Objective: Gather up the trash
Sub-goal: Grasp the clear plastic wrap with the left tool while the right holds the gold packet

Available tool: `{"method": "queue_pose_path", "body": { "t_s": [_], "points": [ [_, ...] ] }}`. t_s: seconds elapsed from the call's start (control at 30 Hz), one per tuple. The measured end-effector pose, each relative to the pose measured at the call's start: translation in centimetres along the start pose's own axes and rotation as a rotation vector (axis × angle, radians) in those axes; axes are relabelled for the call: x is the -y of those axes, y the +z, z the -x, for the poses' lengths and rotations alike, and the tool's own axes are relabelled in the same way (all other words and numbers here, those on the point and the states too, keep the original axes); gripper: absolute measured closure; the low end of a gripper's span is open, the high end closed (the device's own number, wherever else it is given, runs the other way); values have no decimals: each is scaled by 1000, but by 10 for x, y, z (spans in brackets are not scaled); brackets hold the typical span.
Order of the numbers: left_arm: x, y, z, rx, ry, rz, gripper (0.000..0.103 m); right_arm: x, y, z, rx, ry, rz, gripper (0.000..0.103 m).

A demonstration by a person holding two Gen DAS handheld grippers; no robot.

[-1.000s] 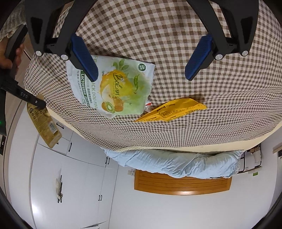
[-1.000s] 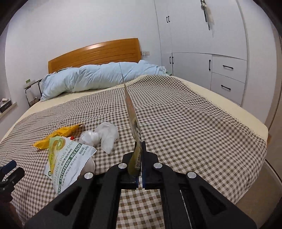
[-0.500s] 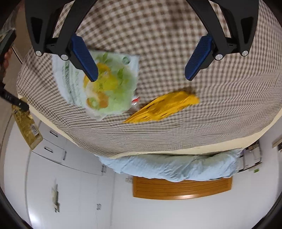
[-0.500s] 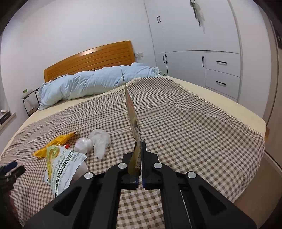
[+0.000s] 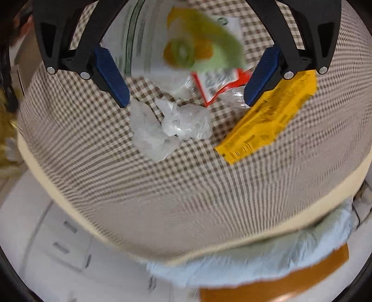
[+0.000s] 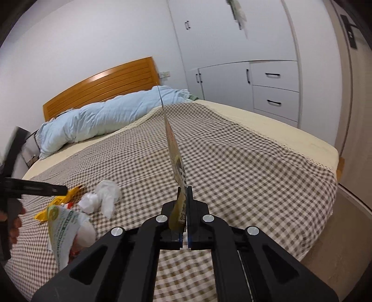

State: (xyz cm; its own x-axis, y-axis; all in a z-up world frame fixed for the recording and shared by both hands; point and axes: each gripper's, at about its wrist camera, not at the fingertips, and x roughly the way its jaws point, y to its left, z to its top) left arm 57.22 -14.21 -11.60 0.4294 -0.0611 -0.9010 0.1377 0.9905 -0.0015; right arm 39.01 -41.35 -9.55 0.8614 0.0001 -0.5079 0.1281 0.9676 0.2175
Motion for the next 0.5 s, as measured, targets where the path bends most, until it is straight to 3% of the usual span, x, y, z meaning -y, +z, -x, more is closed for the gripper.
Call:
{"method": "queue_pose_path", "body": {
  "t_s": [0.13,0.2,0.33,0.5],
  "points": [
    [5,12,-41,-125,3,44,19,25,7,10,46,-92,-22,101],
    [10,14,-56,-150,33,31,26,40,10,13,53,-111,-51,101],
    [14,15,-79,-208,73,37,62,64,12,16,53,-154,-88,101],
    [15,9,-75,-169,65,45,78,72,11,22,61,-171,-87,101]
  ]
}}
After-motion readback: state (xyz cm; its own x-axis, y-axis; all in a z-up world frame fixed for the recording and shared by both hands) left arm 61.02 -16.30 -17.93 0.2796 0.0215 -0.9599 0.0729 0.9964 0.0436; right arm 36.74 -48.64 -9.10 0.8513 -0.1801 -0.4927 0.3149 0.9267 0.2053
